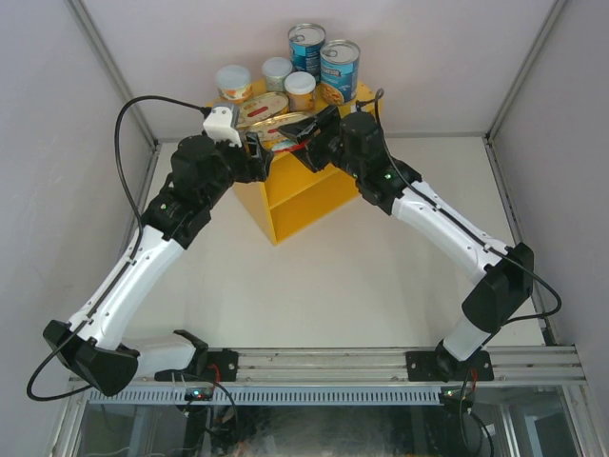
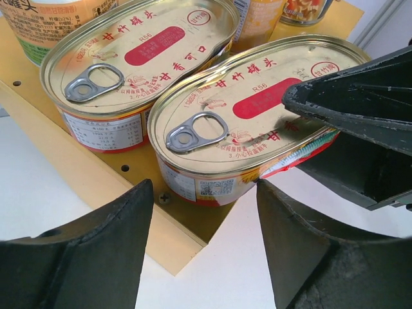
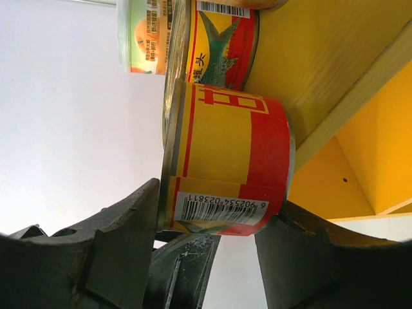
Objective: Place and organize the canned foods onto the counter
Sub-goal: Place the canned food on the counter.
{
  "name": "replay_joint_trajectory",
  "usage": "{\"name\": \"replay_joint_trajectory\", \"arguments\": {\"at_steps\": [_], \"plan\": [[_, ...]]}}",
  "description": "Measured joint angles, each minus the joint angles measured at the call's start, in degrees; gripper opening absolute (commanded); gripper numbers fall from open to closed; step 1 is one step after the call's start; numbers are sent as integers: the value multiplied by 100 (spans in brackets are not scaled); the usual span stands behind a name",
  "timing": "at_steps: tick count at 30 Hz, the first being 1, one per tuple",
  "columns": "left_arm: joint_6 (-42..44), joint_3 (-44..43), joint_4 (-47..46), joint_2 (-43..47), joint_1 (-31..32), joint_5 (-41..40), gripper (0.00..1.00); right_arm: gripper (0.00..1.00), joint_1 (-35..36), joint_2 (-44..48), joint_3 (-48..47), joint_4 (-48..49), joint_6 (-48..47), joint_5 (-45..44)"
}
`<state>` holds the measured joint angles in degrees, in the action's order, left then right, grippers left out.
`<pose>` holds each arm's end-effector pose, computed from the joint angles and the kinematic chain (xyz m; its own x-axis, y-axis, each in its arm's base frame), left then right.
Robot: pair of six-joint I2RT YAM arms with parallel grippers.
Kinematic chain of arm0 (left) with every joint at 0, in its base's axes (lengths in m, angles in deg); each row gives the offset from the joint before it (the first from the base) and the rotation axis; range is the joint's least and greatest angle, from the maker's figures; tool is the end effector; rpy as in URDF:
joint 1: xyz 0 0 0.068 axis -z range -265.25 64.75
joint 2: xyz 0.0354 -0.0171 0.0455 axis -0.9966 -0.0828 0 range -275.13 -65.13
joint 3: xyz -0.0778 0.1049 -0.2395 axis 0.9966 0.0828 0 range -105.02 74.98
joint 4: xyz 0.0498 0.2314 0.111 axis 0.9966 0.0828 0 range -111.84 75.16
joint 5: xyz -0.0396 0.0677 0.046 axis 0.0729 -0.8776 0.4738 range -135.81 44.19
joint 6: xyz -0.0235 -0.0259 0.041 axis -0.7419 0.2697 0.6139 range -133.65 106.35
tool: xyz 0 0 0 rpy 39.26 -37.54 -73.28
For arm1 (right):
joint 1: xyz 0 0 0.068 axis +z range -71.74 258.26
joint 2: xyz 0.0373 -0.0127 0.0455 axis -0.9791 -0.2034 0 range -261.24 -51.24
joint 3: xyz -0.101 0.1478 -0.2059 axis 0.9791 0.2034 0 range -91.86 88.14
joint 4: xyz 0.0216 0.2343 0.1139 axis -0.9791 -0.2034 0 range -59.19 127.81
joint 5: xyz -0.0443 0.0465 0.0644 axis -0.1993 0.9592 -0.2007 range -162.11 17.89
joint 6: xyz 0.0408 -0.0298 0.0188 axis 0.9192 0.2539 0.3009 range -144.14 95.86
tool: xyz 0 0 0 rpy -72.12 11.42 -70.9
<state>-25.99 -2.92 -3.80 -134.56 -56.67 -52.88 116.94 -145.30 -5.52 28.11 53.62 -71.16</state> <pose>0.2378 -0.1247 0.4380 -0.2213 -0.1211 -0.9677 0.3283 0.9251 -0.1909 0.3056 0.2454 0.4160 -0.6521 0.7296 -0.2060 -0.0015 0.2705 0.9627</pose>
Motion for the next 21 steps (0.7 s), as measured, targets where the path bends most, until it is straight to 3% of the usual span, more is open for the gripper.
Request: {"name": "replay_joint_trajectory", "arguments": {"at_steps": [8, 15, 21], "plan": [[-61, 0, 0, -2, 0, -15, 69, 59, -90, 46, -39, -284, -157, 229], [-96, 0, 0, 20, 4, -31, 70, 47, -385, 42, -264, -769, -262, 625], [-127, 0, -9, 101, 48, -39, 70, 45, -566, -98, -715, -1082, -428, 918]]}}
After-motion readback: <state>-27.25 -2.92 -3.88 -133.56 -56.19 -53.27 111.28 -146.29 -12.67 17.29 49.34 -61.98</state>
